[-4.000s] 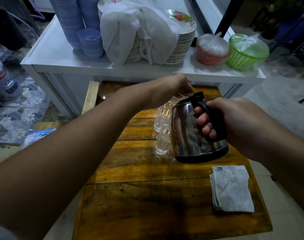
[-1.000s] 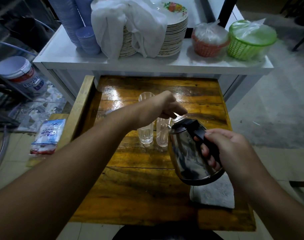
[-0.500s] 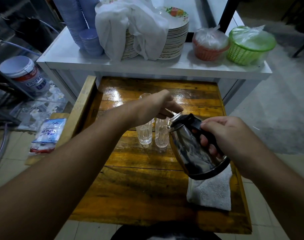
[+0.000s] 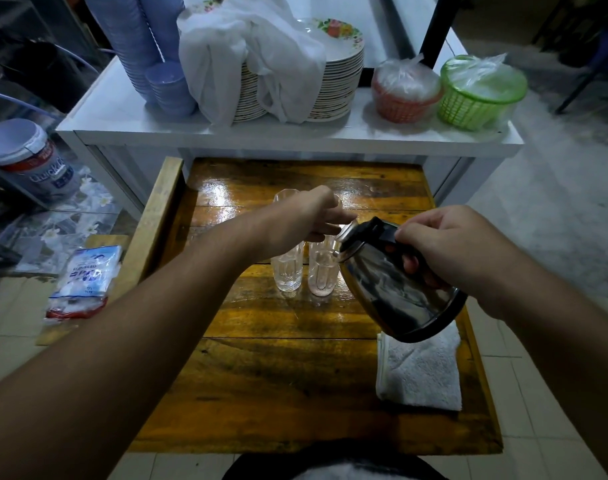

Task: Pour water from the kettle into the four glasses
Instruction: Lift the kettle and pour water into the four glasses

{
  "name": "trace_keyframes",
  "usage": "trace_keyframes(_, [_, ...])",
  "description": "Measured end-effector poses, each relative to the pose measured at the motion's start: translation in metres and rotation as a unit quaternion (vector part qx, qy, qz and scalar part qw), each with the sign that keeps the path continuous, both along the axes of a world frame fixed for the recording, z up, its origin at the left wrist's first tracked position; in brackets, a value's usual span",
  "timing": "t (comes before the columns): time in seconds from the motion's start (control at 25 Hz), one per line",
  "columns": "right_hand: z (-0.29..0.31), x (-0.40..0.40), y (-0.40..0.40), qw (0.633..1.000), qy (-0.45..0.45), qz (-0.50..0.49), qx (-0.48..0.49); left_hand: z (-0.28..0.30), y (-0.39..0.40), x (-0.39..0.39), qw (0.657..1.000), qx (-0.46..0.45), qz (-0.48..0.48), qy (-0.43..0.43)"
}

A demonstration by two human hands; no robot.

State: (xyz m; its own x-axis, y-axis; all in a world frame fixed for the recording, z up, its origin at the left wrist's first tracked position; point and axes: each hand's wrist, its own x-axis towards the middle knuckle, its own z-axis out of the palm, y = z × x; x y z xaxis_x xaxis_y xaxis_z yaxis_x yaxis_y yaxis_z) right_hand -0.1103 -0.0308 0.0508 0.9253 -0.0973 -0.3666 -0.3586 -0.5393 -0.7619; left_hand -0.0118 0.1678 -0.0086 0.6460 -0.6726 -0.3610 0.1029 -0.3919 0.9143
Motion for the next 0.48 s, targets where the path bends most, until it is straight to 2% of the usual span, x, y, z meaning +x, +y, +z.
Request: trace_keyframes(0.48, [0.013,0.011,0.012,0.993,-0.029,0.006,-0.117,-0.014,-0.002,0.006,0.997,-0.022,0.056,0.044])
